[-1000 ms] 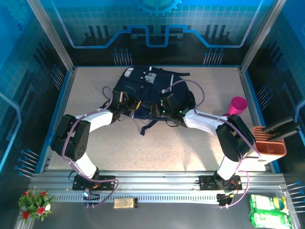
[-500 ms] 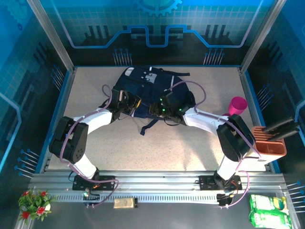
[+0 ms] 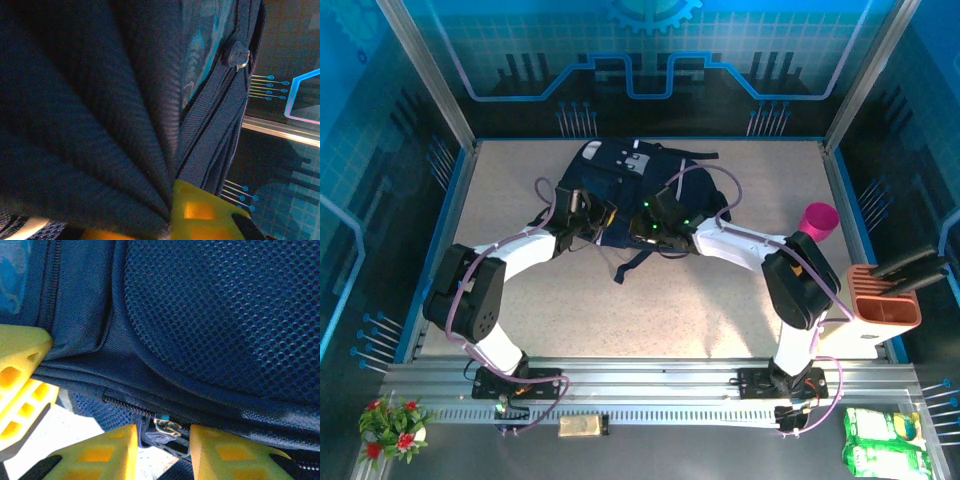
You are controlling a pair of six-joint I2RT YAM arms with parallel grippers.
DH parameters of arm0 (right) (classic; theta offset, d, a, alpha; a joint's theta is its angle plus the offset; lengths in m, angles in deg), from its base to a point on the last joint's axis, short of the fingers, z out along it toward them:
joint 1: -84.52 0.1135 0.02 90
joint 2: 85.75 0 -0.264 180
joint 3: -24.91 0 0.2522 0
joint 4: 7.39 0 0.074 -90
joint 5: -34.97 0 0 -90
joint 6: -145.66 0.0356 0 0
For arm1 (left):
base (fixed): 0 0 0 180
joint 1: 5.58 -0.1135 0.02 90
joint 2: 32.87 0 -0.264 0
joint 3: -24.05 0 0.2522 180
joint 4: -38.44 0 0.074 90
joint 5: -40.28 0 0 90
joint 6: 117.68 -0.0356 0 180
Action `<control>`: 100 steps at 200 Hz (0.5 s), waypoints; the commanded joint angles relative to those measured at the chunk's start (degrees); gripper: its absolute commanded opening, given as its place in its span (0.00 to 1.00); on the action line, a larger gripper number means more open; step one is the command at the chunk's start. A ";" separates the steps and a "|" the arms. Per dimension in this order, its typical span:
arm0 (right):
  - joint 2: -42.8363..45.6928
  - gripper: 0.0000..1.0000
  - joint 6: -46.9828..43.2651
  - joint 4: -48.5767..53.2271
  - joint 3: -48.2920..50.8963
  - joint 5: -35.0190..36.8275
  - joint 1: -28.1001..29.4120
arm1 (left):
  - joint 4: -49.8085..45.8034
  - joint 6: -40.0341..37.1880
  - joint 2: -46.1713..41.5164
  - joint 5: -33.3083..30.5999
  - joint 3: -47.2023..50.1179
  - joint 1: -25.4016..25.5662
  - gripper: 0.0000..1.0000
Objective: Pack the student bag
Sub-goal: Zip the student bag at the top-center of the table.
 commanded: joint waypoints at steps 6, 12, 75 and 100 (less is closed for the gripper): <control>-3.23 0.29 -0.50 5.78 -3.32 5.08 0.78 | 2.07 -1.36 -2.87 2.20 -2.28 1.33 0.00; -3.77 0.28 -0.87 6.58 -4.16 5.85 0.91 | 2.12 -1.35 -2.96 2.10 -2.29 1.40 0.00; -1.62 0.09 -5.30 11.55 -2.47 14.44 1.65 | -0.87 -3.84 -4.06 0.46 -3.06 0.22 0.00; 1.83 0.08 -6.76 13.54 1.64 17.91 1.65 | -1.04 -4.13 -3.85 0.77 -3.08 -0.81 0.00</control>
